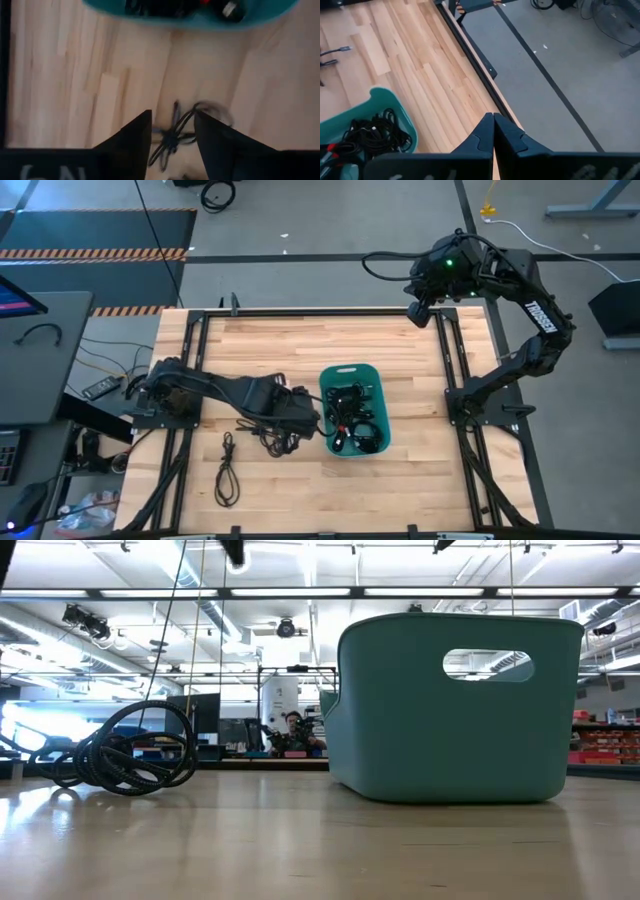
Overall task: Pick and place USB-C Cables
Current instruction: Put the top black charger cable into the green bin
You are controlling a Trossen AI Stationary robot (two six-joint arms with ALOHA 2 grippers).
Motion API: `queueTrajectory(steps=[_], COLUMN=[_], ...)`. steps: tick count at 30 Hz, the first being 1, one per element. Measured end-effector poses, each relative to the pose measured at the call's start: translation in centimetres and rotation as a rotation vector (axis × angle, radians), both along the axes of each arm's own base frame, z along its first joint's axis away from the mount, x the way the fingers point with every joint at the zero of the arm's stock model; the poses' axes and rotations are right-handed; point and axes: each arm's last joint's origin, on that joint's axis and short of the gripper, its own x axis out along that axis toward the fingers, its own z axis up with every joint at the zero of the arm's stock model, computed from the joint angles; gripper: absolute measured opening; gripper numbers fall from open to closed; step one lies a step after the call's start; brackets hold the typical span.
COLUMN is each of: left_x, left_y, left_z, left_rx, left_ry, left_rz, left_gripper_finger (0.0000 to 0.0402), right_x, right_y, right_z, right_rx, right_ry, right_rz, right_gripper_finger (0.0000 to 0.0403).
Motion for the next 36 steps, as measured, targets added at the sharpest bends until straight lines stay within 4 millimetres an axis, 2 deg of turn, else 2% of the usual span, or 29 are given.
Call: queueTrajectory(steps=[3, 8, 11, 18, 23, 28, 36], left_x=[-0.3, -1.6, -2.6, -2.8, -2.3, -1.7, -0.7], left_y=[0.1, 0.6, 1.0, 0.7, 0.7, 1.0, 0.2], left_z=[-2.3, -8.1, -10.8, -15.3, -16.3, -16.5, -16.6], left_rx=[0.034, 0.070, 0.064, -0.045, -0.086, -0.123, -0.235], left_ry=[0.100, 0.327, 0.431, 0.407, 0.351, 0.321, 0.233], left_rz=[-0.001, 0.043, 0.085, 0.031, -0.016, -0.098, -0.188], left_gripper_finger=[0.0176, 0.0202, 0.0208, 0.0208, 0.0208, 0.0203, 0.0191], right_x=[0.0, 0.0, 0.0, 0.0, 0.0, 0.0, 0.0], right_y=[0.0, 0.0, 0.0, 0.0, 0.0, 0.0, 0.0], right_z=[0.0, 0.0, 0.0, 0.0, 0.0, 0.0, 0.0], right_rx=[0.004, 0.008, 0.008, 0.011, 0.022, 0.031, 0.032], right_ry=[-0.002, -0.003, -0.002, -0.005, -0.015, -0.023, -0.026], right_rz=[0.005, 0.011, 0.011, 0.006, -0.007, -0.019, -0.021], right_gripper_finger=[0.0007, 0.0007, 0.0007, 0.0007, 0.0007, 0.0007, 0.0007])
